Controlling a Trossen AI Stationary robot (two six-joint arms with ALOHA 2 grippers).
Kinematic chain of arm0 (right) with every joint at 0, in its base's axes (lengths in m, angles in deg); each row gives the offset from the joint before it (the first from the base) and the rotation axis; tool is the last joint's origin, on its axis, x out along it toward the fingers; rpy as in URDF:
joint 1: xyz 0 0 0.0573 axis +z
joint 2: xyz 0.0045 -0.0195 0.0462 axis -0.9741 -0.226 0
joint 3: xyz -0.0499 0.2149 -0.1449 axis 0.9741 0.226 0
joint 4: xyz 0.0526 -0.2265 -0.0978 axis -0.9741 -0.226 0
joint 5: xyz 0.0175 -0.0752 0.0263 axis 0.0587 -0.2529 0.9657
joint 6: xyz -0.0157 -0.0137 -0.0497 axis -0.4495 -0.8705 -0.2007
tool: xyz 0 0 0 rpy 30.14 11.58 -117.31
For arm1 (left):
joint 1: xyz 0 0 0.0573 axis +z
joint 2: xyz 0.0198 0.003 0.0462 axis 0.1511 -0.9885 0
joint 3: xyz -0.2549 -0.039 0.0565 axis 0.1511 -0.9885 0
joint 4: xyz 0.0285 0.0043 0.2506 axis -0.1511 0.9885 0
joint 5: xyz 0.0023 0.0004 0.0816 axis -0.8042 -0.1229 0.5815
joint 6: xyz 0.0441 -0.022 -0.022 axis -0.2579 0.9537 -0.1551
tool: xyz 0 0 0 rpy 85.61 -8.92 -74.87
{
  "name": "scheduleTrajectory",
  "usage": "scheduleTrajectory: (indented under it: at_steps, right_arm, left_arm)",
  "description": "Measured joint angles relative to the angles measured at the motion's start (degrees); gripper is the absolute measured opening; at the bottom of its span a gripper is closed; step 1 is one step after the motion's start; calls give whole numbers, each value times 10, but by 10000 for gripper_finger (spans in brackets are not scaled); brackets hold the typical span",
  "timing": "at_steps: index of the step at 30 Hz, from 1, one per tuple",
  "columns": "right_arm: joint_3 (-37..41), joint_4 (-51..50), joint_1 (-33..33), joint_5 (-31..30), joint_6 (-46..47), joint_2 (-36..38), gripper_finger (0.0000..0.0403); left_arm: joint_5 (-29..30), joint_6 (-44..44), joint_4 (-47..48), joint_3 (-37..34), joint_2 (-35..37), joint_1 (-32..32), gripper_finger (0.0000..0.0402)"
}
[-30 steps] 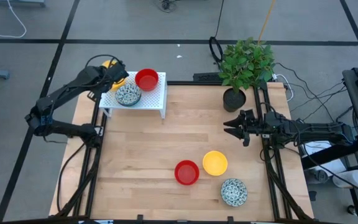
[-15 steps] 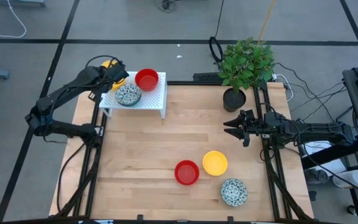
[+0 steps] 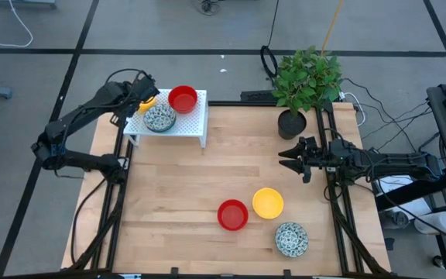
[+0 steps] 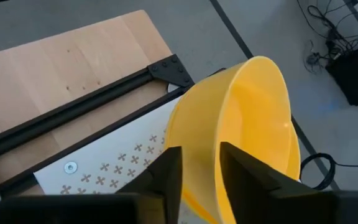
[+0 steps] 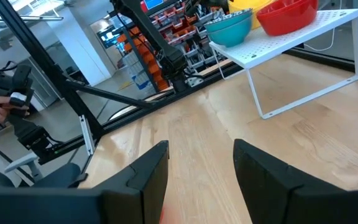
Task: Pick & Place Mini bowls
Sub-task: Stack the yellow bowl on the yellow bowl on the shelf
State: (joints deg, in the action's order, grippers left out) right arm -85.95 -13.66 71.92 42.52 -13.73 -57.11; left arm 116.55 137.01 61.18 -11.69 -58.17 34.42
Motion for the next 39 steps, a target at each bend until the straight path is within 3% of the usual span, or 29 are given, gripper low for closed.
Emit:
scheduleTrajectory:
  at_steps: [5,12,19,23,29,39]
  right_arm:
    - [0,-3,0,0,-2,0,166]
    - [0,-5,0,1,0,0,166]
    - [0,-5,0,2,0,0,166]
    - [0,-6,0,2,-2,0,167]
    - [0,-9,0,0,-7,-2,166]
    - [0,-9,0,1,-14,-32,166]
  left_arm:
    - [0,1,-16,0,0,0,149]
    - [10,-44,-117,0,0,0,193]
    - [15,-126,-235,0,2,0,201]
    - [7,-236,-321,0,2,-3,193]
    - [-113,-471,-461,0,2,-33,173]
    - [-262,-581,-571,0,2,-139,163]
